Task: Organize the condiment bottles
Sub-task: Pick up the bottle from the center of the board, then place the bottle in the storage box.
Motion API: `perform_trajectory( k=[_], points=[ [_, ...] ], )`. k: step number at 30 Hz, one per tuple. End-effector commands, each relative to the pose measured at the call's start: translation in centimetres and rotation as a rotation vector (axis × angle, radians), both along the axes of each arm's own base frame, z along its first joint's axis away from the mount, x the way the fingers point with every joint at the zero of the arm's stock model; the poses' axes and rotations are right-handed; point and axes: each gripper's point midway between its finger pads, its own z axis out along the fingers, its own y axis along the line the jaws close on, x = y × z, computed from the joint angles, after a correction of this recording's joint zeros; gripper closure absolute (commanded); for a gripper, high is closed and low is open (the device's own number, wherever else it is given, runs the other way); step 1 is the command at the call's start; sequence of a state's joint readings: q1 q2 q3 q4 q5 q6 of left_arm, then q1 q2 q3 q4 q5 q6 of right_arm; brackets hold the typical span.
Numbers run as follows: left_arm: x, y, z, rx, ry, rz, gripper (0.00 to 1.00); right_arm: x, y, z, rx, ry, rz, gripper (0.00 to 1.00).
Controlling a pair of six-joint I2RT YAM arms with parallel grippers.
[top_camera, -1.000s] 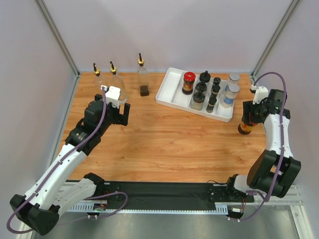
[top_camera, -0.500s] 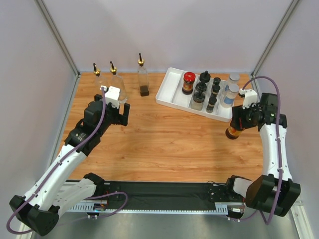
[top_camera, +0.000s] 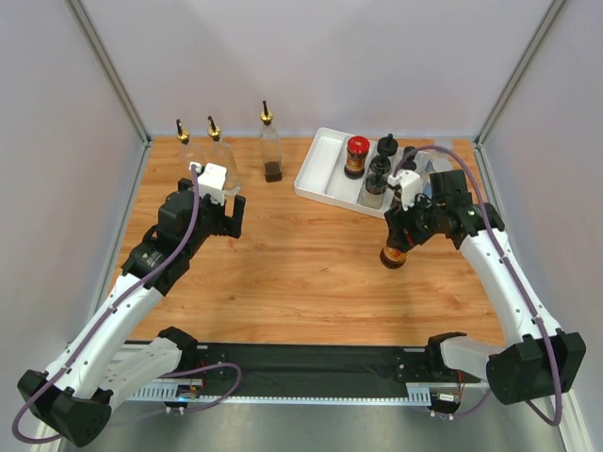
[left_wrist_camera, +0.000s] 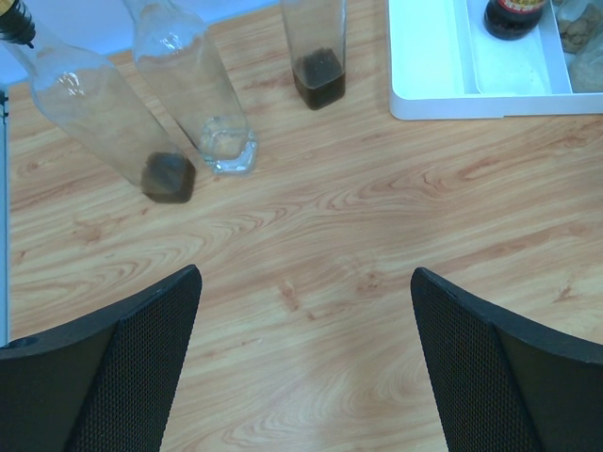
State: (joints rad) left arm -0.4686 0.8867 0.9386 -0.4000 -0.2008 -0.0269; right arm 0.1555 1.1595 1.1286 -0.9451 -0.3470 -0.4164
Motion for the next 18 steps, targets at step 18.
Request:
perform_trajectory(
  k=[18],
  points=[
    [0.1, 0.6, 1.0, -0.006, -0.045, 0.023, 0.0, 9.6, 8.6, 7.8, 0.033, -0.245, 0.14, 1.0]
  ],
)
